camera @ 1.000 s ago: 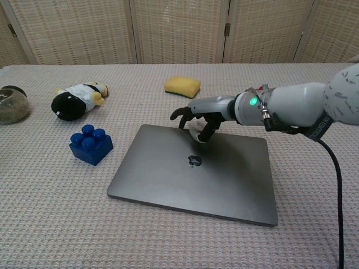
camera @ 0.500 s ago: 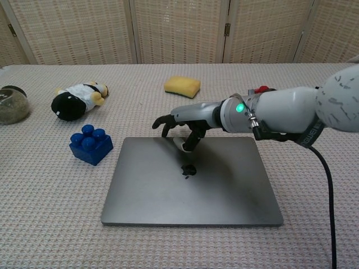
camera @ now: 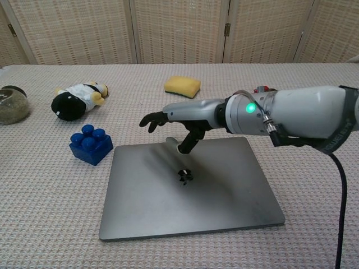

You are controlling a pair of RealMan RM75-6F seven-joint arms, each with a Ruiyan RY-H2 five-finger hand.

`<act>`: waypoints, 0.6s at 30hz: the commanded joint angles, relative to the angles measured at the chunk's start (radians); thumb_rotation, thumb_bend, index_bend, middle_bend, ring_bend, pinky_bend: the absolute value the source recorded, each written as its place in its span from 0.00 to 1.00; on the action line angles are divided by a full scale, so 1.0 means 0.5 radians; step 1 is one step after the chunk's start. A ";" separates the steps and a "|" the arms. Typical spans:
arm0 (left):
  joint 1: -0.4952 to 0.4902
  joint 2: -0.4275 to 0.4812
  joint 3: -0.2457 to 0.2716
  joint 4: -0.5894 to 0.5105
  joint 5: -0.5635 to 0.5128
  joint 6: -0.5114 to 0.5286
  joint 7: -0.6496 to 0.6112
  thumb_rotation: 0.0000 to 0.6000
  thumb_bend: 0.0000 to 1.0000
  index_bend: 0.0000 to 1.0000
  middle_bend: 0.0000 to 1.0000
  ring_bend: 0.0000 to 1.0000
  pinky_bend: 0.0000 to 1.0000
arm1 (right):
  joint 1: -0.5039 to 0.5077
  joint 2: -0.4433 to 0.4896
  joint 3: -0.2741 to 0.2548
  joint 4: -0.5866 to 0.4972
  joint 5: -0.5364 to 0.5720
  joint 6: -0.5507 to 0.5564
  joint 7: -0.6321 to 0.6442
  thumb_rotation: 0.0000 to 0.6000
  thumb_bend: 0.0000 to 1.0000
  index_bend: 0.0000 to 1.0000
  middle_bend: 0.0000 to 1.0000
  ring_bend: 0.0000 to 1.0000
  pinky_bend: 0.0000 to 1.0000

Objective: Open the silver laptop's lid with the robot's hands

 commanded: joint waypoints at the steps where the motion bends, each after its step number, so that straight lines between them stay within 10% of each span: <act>1: -0.001 0.000 -0.001 0.001 0.005 0.003 -0.003 1.00 0.52 0.06 0.07 0.00 0.00 | -0.190 0.167 -0.135 -0.213 -0.291 0.247 0.015 1.00 0.66 0.00 0.05 0.07 0.00; 7: 0.001 0.000 0.005 -0.015 0.034 0.022 0.006 1.00 0.52 0.06 0.07 0.00 0.00 | -0.414 0.292 -0.376 -0.350 -0.705 0.538 0.054 1.00 0.37 0.00 0.00 0.03 0.00; 18: 0.020 0.020 0.027 -0.049 0.082 0.062 0.006 1.00 0.52 0.06 0.07 0.00 0.00 | -0.561 0.191 -0.558 -0.284 -1.078 0.712 -0.009 1.00 0.37 0.00 0.00 0.00 0.00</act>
